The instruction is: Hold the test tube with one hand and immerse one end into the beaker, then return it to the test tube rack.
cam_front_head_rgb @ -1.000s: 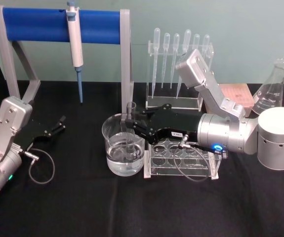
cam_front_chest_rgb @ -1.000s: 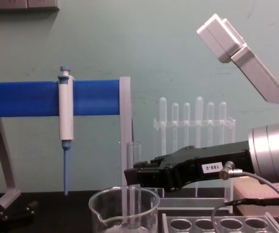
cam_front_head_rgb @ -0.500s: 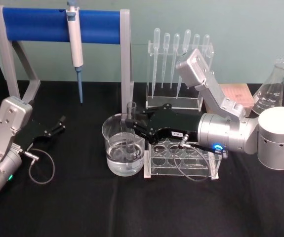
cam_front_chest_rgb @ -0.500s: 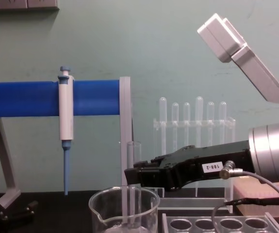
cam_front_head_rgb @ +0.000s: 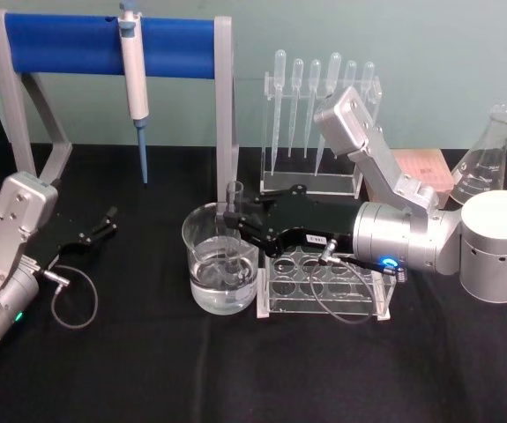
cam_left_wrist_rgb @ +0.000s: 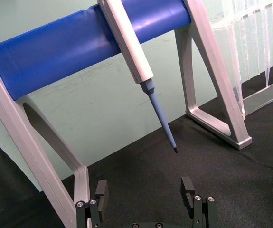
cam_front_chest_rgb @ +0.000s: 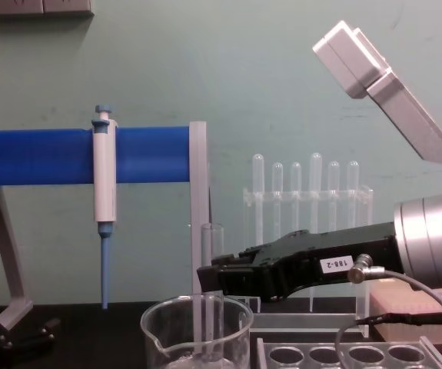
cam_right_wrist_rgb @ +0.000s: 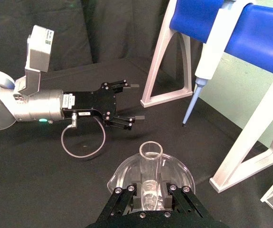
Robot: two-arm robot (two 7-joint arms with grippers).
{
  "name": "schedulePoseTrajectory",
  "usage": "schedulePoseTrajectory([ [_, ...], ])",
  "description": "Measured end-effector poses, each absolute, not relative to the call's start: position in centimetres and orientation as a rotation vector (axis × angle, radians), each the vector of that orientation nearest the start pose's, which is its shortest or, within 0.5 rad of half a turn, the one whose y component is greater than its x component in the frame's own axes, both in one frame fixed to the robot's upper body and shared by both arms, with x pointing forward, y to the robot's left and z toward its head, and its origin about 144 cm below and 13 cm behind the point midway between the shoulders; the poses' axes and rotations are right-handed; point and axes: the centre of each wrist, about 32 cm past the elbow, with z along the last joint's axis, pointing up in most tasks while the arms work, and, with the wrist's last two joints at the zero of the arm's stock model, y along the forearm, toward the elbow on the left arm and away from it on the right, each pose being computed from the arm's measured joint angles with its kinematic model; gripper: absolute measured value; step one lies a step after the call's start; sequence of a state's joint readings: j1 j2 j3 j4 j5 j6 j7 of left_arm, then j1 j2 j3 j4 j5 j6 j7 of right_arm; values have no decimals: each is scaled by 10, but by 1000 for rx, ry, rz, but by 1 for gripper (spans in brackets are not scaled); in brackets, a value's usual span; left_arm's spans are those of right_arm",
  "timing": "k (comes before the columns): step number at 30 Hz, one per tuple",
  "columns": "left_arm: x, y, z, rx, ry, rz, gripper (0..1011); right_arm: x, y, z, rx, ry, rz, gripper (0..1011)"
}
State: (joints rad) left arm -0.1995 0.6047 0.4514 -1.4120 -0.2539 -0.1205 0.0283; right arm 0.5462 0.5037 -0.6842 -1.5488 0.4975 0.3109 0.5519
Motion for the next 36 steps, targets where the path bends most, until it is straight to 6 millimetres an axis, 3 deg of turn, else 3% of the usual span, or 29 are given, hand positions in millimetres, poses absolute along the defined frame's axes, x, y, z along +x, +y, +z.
schedulePoseTrajectory([
  [36, 489, 310, 1140, 304, -285, 1248, 1000, 540, -194, 1256, -281, -21, -484, 241],
])
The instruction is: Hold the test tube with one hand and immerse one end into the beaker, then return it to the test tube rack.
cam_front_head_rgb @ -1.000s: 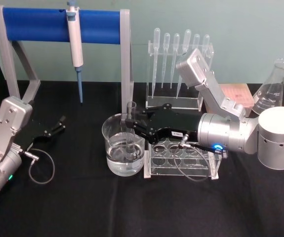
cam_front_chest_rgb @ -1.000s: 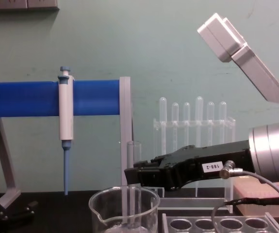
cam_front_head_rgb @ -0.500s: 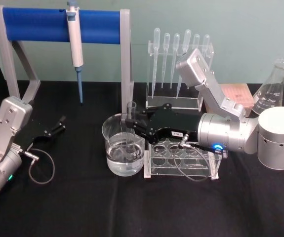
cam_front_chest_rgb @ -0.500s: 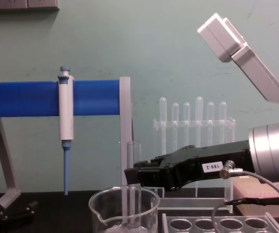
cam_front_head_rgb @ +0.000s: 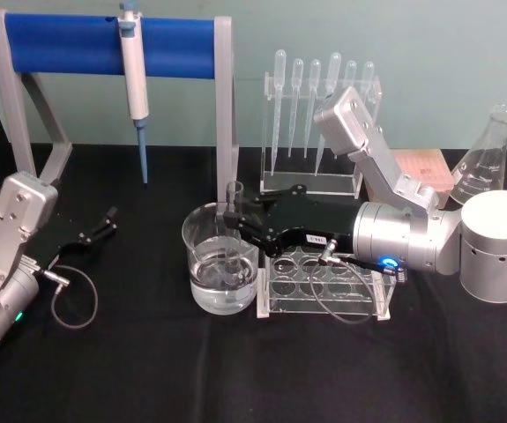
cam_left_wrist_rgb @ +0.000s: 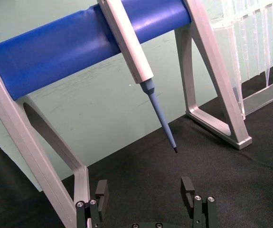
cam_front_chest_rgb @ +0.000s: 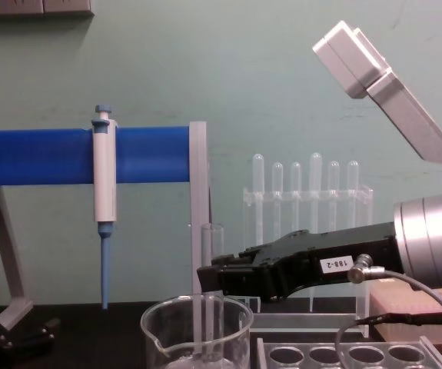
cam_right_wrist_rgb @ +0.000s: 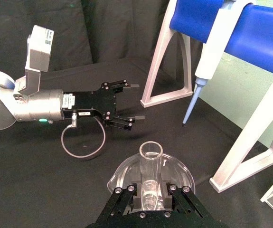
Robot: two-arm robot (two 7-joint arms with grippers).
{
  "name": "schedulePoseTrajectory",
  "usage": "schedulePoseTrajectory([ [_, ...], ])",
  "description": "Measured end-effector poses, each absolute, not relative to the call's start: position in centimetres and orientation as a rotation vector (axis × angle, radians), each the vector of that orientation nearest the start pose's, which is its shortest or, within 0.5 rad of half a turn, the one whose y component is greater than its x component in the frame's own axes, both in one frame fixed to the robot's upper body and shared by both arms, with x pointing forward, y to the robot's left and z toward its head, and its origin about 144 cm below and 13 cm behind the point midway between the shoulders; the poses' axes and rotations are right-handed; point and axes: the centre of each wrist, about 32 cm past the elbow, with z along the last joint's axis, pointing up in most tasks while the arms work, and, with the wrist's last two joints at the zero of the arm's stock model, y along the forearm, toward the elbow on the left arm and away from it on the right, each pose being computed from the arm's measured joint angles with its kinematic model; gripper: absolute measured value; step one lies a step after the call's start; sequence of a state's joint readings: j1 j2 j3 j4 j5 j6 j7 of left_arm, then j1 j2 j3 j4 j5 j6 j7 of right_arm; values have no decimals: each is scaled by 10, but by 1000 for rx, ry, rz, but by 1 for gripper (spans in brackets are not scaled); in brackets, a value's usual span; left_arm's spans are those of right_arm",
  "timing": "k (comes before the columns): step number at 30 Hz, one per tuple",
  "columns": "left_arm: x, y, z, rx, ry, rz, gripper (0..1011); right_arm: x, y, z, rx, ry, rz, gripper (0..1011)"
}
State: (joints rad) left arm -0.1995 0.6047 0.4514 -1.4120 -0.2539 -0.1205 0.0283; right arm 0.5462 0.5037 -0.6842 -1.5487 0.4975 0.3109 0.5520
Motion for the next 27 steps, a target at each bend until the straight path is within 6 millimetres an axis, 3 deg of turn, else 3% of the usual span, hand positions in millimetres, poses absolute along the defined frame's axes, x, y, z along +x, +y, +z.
schedulePoseTrajectory([
  [27, 489, 310, 1140, 304, -285, 1248, 1000, 540, -194, 1256, -281, -21, -484, 239],
])
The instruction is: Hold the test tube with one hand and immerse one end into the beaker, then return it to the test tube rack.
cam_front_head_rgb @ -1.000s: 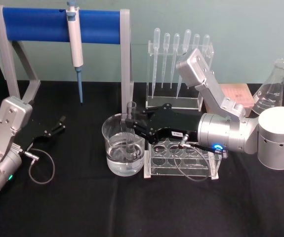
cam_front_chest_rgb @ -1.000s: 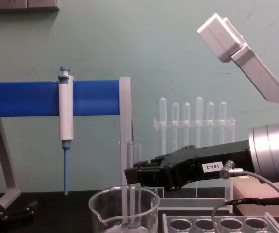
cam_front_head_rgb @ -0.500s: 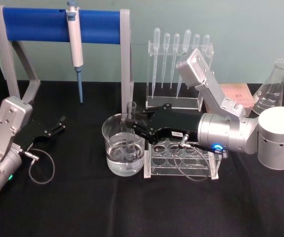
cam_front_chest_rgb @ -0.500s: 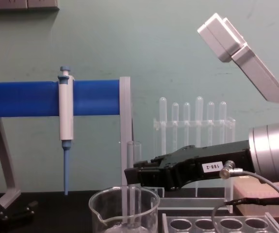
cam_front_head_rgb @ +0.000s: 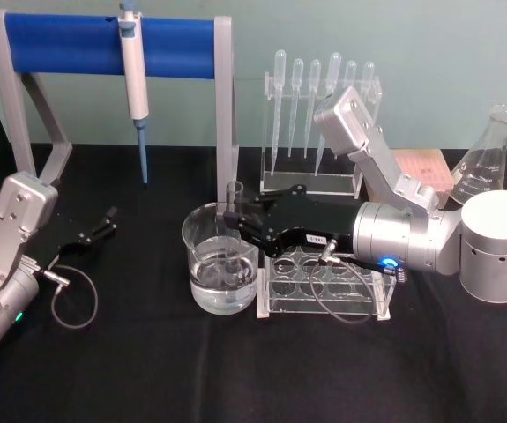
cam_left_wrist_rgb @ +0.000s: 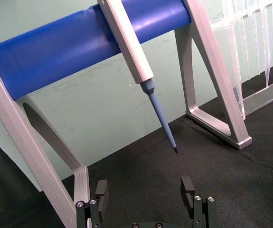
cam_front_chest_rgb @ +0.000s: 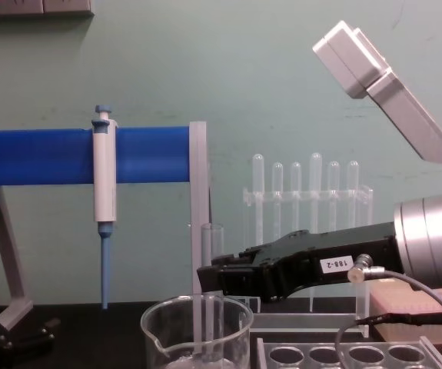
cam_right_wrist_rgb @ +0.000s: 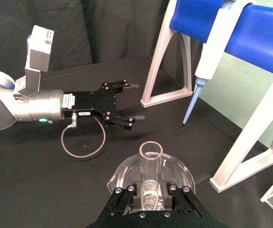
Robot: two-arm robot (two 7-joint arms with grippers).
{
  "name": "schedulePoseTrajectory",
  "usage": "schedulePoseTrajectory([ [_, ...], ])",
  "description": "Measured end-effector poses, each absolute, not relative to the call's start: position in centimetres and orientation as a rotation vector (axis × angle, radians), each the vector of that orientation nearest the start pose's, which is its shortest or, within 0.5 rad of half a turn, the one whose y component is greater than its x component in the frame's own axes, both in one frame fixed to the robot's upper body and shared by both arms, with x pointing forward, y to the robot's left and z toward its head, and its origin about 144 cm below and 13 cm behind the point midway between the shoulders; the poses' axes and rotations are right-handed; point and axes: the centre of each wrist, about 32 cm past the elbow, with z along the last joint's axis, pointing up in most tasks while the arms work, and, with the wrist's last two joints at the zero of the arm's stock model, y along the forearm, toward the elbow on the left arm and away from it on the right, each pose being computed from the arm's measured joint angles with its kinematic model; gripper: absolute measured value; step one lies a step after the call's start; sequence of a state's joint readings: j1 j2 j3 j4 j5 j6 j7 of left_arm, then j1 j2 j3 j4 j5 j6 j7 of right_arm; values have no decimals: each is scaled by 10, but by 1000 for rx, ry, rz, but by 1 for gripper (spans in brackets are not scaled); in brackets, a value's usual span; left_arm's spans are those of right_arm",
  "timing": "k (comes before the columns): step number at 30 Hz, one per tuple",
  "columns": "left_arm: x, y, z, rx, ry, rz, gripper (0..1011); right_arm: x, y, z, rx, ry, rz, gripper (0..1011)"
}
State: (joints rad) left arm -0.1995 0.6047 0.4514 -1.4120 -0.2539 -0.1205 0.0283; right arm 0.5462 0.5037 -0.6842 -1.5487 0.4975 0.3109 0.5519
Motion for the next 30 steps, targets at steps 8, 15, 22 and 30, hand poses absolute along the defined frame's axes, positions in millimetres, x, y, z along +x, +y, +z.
schedulePoseTrajectory([
  [8, 489, 310, 1140, 304, -285, 1248, 1000, 540, -194, 1256, -281, -21, -484, 239],
  [15, 489, 310, 1140, 304, -285, 1248, 1000, 540, -194, 1256, -281, -21, -484, 241],
  [22, 489, 310, 1140, 304, -285, 1248, 1000, 540, -194, 1256, -281, -21, -484, 241],
  [30, 489, 310, 1140, 304, -285, 1248, 1000, 540, -194, 1256, -281, -21, -484, 241],
])
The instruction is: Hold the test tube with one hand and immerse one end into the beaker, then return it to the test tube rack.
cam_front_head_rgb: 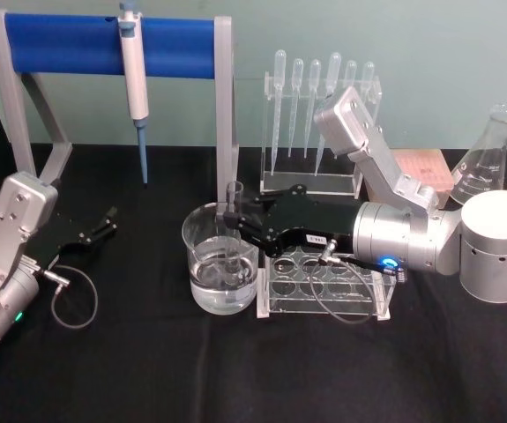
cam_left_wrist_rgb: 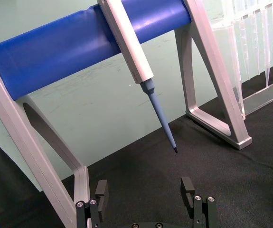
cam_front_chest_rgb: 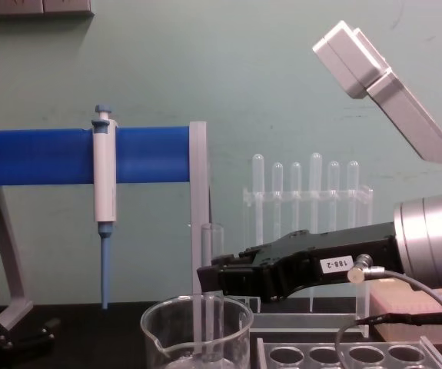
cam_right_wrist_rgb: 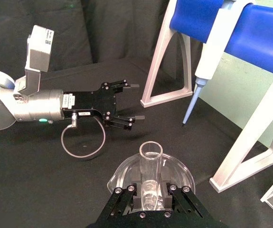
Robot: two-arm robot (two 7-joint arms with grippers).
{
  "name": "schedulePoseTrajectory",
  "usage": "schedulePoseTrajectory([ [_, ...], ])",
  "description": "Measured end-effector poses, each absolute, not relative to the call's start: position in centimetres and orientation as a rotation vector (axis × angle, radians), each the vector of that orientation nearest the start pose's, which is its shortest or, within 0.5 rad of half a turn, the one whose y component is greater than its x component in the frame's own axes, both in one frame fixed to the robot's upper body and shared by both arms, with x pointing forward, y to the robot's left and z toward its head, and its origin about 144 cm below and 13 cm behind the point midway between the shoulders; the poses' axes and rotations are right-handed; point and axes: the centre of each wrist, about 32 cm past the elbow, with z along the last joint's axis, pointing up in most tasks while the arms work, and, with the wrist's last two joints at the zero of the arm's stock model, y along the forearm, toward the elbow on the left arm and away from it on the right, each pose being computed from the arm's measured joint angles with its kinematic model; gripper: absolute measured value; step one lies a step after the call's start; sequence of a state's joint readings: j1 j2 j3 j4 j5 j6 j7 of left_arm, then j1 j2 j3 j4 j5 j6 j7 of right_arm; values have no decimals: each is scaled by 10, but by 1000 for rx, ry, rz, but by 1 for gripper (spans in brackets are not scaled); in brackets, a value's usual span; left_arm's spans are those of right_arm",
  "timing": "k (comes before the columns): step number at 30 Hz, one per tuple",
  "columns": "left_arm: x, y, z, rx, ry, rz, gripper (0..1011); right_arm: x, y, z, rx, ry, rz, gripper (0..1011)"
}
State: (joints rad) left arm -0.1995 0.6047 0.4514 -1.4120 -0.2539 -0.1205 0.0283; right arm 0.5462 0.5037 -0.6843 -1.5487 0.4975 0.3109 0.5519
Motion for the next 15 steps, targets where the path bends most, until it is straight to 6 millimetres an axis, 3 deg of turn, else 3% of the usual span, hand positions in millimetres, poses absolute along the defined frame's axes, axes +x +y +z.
schedulePoseTrajectory([
  [15, 489, 310, 1140, 304, -285, 1248, 1000, 540, -194, 1256, -281, -21, -484, 239],
])
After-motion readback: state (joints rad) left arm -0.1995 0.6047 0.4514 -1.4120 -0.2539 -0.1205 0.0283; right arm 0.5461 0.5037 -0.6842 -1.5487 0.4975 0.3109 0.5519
